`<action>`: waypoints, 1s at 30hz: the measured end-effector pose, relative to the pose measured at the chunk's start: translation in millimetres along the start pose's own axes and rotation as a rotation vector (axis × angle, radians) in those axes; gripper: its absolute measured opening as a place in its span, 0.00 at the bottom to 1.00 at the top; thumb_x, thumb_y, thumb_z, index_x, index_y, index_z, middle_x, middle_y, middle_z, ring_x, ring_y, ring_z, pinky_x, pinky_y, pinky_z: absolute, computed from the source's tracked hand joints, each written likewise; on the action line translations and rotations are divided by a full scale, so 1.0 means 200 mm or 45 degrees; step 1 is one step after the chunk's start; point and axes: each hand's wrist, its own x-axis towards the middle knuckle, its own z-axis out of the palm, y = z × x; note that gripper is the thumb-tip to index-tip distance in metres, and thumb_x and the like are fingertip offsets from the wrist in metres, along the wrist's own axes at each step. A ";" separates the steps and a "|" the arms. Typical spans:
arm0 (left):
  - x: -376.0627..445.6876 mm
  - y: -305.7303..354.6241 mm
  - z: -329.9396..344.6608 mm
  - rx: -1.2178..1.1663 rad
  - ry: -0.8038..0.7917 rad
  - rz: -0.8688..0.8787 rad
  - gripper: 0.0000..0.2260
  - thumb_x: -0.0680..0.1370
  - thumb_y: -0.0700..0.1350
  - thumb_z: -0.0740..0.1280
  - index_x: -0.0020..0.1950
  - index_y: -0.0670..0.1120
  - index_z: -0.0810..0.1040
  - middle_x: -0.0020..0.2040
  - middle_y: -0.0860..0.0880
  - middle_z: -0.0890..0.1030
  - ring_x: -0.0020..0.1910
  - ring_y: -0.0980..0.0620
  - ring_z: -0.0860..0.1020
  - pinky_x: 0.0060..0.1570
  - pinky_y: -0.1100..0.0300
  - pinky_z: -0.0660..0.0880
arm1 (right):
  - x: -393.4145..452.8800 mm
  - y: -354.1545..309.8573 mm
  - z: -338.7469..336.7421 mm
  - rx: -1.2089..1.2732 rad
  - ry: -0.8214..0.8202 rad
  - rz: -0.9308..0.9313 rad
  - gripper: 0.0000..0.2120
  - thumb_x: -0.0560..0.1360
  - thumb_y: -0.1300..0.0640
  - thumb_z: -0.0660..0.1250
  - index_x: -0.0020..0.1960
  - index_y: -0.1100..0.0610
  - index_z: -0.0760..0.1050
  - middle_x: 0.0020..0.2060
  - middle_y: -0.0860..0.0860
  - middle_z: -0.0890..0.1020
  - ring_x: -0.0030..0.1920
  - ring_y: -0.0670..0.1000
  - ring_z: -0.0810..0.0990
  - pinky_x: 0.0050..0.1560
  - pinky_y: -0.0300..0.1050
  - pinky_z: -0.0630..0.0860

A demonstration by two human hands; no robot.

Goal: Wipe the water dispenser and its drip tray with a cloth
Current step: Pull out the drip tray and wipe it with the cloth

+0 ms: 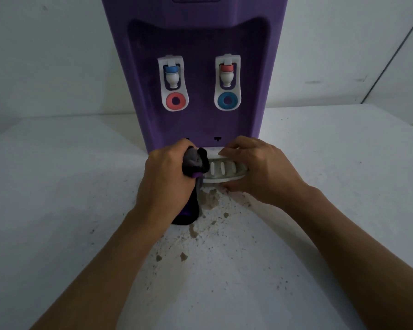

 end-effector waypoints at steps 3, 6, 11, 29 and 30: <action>0.00 0.00 0.01 0.035 -0.055 0.036 0.10 0.74 0.32 0.75 0.53 0.40 0.83 0.42 0.46 0.83 0.41 0.50 0.80 0.40 0.55 0.81 | 0.00 0.00 0.00 0.023 0.002 0.014 0.30 0.67 0.42 0.81 0.65 0.52 0.81 0.57 0.48 0.82 0.52 0.51 0.82 0.49 0.52 0.83; 0.01 0.00 -0.01 0.115 -0.175 0.045 0.14 0.72 0.30 0.75 0.54 0.42 0.82 0.42 0.46 0.83 0.38 0.52 0.77 0.37 0.56 0.78 | 0.00 0.00 0.00 0.052 -0.006 0.032 0.30 0.66 0.42 0.82 0.64 0.51 0.81 0.55 0.48 0.82 0.51 0.50 0.82 0.47 0.53 0.83; 0.00 0.03 -0.05 0.180 -0.276 0.066 0.17 0.71 0.31 0.75 0.57 0.44 0.82 0.45 0.45 0.84 0.42 0.48 0.80 0.41 0.49 0.83 | 0.00 0.01 0.00 0.047 -0.008 0.016 0.30 0.66 0.43 0.82 0.65 0.50 0.80 0.57 0.48 0.81 0.52 0.51 0.81 0.48 0.54 0.83; 0.02 -0.15 -0.16 -0.471 -0.047 -0.292 0.15 0.78 0.40 0.76 0.60 0.52 0.77 0.55 0.60 0.81 0.54 0.69 0.80 0.49 0.78 0.74 | 0.00 0.02 0.00 -0.007 0.005 0.000 0.30 0.68 0.46 0.82 0.67 0.53 0.80 0.60 0.50 0.82 0.57 0.53 0.82 0.55 0.54 0.83; 0.03 -0.15 -0.16 -0.510 0.019 -0.292 0.14 0.78 0.40 0.76 0.59 0.51 0.77 0.54 0.60 0.81 0.54 0.69 0.80 0.50 0.77 0.74 | 0.00 0.02 0.00 -0.011 0.005 0.001 0.30 0.68 0.46 0.81 0.67 0.53 0.80 0.60 0.50 0.82 0.57 0.53 0.82 0.55 0.54 0.83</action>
